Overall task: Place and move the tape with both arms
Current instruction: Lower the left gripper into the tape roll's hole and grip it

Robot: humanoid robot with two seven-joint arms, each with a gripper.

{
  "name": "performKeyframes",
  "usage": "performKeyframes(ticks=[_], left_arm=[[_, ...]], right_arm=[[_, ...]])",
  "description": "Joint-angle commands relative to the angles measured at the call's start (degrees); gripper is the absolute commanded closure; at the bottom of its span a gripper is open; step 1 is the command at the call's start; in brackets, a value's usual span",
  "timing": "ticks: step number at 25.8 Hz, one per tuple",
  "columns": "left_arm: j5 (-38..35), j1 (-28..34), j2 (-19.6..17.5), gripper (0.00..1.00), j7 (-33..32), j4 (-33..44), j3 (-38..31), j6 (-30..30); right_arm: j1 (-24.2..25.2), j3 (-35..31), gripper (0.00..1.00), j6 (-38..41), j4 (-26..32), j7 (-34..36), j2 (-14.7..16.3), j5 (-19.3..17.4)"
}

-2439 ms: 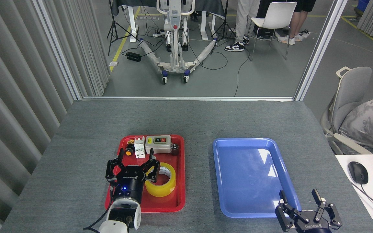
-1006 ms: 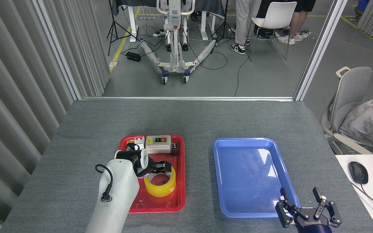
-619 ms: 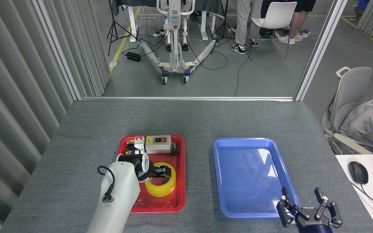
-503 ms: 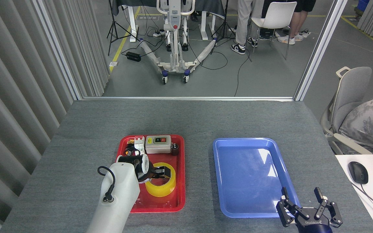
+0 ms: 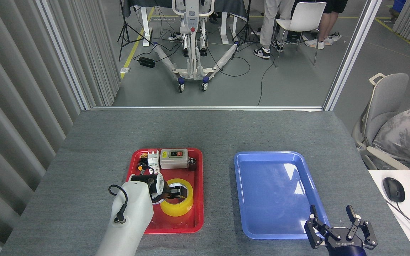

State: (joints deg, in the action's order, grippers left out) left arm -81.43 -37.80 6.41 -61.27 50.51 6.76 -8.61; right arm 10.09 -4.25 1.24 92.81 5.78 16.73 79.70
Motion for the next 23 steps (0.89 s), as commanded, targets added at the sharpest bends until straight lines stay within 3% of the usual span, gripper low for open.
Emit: performKeyframes(ticks=[1,14,18,19,23], left_arm=[[0.0,0.0,-0.2,0.01,0.4,-1.2,0.0,-0.3],[-0.2,0.5,-0.4,0.05,1.9,-1.6,0.4,-1.1],[-0.2,0.5,-0.4,0.13,2.5,-1.6,0.4,-1.0],[-0.1,0.5,-0.4,0.19,2.6,-1.6,0.5,-1.0],[-0.1,0.5,-0.4,0.28,2.7,-1.6,0.5,-1.0]], right_arm=[[0.0,0.0,0.0,0.0,0.0,0.0,0.1,0.2],[0.4,0.1,0.0,0.0,0.0,0.4,1.4,-0.2],[0.3,0.2,0.0,0.3,0.3,0.5,1.4,-0.6],[0.3,0.3,0.0,0.4,0.4,0.5,1.5,-1.4],[0.5,0.5,0.0,0.6,0.9,0.6,2.9,-4.6]])
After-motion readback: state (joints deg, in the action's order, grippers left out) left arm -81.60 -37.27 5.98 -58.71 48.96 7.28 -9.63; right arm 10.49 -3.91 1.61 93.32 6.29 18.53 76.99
